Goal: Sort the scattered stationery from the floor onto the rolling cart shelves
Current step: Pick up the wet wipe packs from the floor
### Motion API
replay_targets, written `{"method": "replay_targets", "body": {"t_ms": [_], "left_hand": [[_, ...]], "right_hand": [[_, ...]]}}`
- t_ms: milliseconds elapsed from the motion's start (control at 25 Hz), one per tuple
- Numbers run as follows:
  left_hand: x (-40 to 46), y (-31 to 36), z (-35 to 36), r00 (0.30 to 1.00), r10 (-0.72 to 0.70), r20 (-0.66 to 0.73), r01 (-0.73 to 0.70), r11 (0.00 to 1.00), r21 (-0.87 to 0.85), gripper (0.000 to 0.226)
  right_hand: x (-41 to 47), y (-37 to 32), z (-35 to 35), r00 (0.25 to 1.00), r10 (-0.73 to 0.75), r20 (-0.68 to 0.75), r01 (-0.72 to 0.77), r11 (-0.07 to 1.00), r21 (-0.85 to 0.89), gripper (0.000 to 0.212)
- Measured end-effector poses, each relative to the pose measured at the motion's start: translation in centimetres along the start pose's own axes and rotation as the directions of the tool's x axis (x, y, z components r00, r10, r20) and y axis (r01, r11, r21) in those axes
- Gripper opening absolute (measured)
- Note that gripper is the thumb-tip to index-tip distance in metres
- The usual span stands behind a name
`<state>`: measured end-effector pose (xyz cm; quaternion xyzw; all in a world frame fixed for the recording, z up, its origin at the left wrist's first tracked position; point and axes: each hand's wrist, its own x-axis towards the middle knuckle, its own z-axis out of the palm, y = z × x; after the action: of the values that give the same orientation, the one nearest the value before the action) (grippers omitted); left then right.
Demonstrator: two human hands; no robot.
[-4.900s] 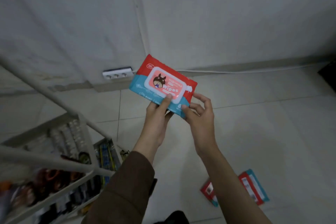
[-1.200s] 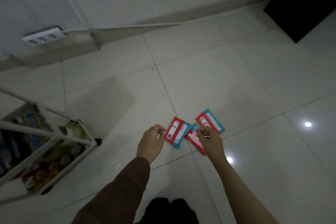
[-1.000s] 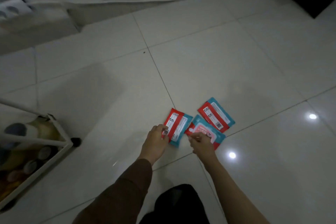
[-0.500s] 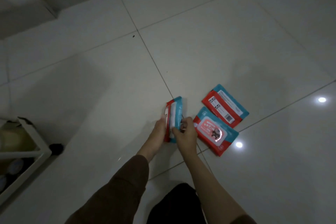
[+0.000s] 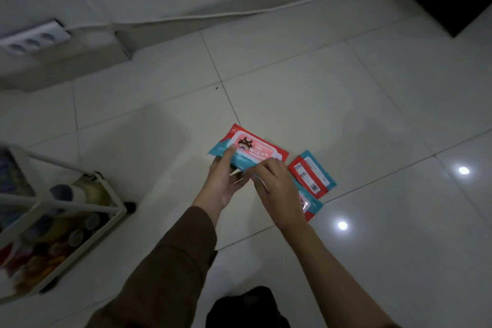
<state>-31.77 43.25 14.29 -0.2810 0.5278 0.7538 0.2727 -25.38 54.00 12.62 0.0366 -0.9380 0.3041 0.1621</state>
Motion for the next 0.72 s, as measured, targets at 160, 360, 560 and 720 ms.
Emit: {"method": "replay_targets", "body": {"t_ms": [160, 360, 560, 720], "left_hand": [[-7.9, 7.1, 2.6, 0.987, 0.15, -0.051, -0.157, 0.972, -0.177, 0.034], [-20.4, 18.1, 5.0, 0.914, 0.404, 0.044, -0.389, 0.9, -0.199, 0.033], [-32.9, 30.2, 2.2, 0.796, 0.604, -0.037, -0.595, 0.77, -0.231, 0.029], [-42.4, 38.3, -4.5, 0.671, 0.703, -0.236, -0.739, 0.658, -0.142, 0.02]], "right_hand": [[5.2, -6.2, -8.2, 0.78, 0.626, -0.009, -0.541, 0.681, 0.494, 0.022], [13.3, -16.1, -20.5, 0.788, 0.449, 0.421, -0.569, 0.269, 0.778, 0.024], [20.9, -28.6, -29.7, 0.87, 0.223, 0.439, -0.486, 0.254, 0.836, 0.015], [25.2, -38.7, -32.3, 0.856, 0.026, 0.517, -0.503, 0.28, 0.818, 0.017]]}}
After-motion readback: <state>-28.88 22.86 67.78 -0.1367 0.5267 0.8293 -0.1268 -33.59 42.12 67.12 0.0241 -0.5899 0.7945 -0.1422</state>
